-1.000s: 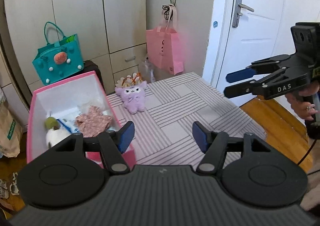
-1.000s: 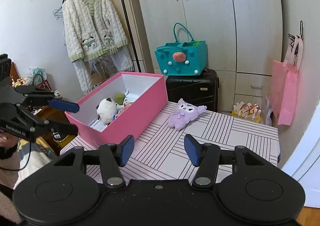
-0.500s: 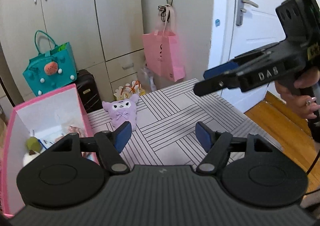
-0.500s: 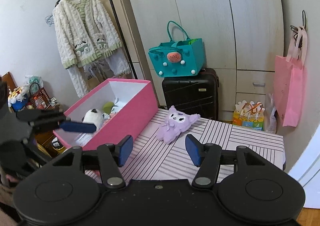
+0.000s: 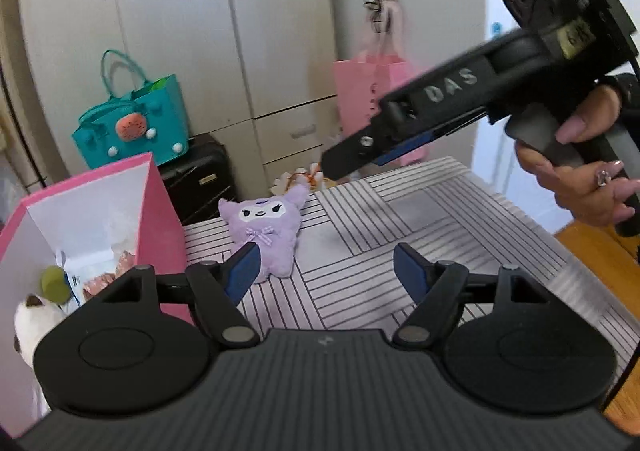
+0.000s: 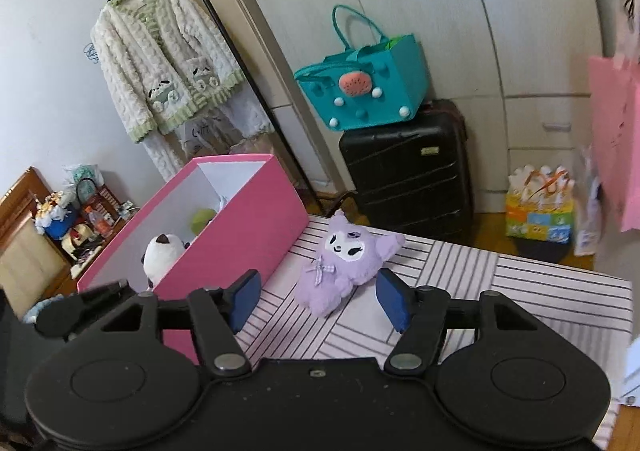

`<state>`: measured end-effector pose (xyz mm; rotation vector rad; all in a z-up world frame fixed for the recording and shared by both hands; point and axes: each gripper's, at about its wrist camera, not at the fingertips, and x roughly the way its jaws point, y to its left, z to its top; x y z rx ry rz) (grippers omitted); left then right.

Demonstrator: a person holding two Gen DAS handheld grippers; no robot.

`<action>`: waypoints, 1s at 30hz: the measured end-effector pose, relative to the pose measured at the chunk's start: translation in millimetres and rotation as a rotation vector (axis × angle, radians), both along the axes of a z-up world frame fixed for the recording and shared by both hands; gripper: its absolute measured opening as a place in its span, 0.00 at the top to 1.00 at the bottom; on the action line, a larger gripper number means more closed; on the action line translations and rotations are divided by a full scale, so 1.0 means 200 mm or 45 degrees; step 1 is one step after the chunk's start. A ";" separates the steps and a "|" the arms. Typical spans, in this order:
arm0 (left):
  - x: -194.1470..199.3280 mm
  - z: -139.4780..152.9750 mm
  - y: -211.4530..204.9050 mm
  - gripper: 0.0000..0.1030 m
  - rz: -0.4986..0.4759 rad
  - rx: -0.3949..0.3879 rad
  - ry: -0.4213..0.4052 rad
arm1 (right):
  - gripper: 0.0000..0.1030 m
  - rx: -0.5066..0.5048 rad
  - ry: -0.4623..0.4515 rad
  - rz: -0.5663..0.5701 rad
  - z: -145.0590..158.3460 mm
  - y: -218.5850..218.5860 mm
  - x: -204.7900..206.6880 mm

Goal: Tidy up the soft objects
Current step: 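Move both tools to the lavender plush toy on the table, then grasp the lavender plush toy with both tools together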

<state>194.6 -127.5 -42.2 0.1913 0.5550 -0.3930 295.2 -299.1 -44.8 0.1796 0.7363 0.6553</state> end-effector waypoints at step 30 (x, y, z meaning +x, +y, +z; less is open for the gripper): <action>0.44 -0.37 0.00 0.32 0.502 -0.091 0.154 | 0.30 0.098 0.264 0.059 -0.40 0.12 0.72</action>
